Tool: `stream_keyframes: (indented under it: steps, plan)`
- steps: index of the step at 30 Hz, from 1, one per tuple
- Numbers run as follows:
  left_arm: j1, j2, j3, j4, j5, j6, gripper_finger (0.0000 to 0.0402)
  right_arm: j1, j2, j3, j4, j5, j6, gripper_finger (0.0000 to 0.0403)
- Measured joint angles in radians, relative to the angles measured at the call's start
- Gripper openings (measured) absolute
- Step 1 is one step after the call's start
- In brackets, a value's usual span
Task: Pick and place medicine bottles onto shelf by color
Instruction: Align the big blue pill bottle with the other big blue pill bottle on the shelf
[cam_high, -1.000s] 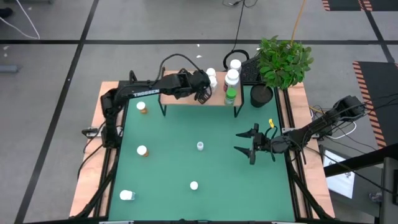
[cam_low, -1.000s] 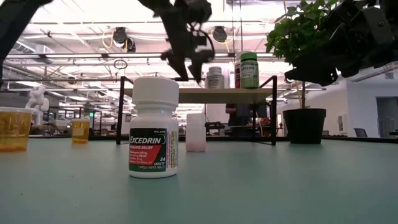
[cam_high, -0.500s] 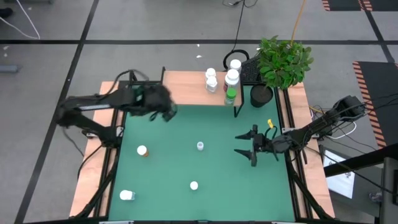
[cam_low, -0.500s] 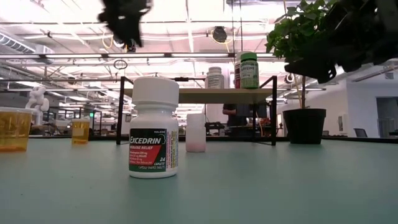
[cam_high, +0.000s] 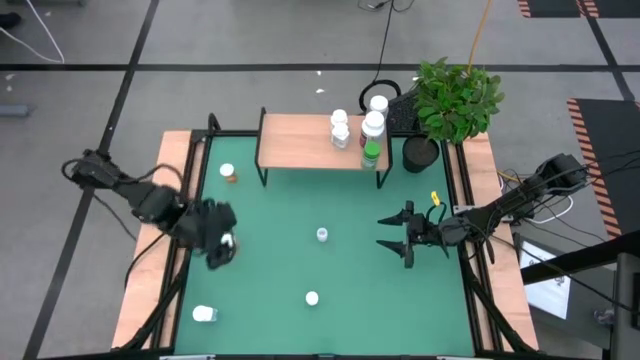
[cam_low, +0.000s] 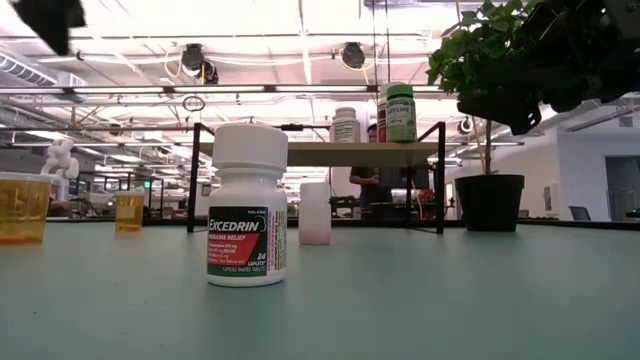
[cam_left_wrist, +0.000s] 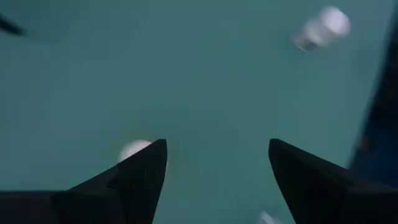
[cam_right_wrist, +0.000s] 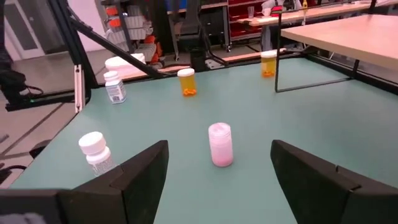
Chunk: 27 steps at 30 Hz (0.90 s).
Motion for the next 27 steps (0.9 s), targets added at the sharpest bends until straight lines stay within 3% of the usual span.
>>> stream_keyframes:
  steps: [8, 18, 22, 27]
  plan:
    - [-0.321, 0.153, 0.001, 0.005, 0.063, -0.18, 0.0282, 0.0, 0.001, 0.0, 0.159, -0.229, -0.144, 0.0276]
    - [-0.486, 0.312, 0.001, 0.024, 0.321, -0.481, 0.0282, 0.002, 0.005, 0.0, 0.21, -0.332, -0.172, 0.0276]
    - [-0.521, 0.315, 0.001, 0.07, 0.324, -0.556, 0.0282, 0.002, 0.017, 0.0, 0.205, -0.332, -0.162, 0.0276]
    - [-0.564, 0.323, 0.001, 0.139, 0.201, -0.593, 0.0282, 0.002, 0.057, 0.0, 0.224, -0.331, -0.187, 0.0276]
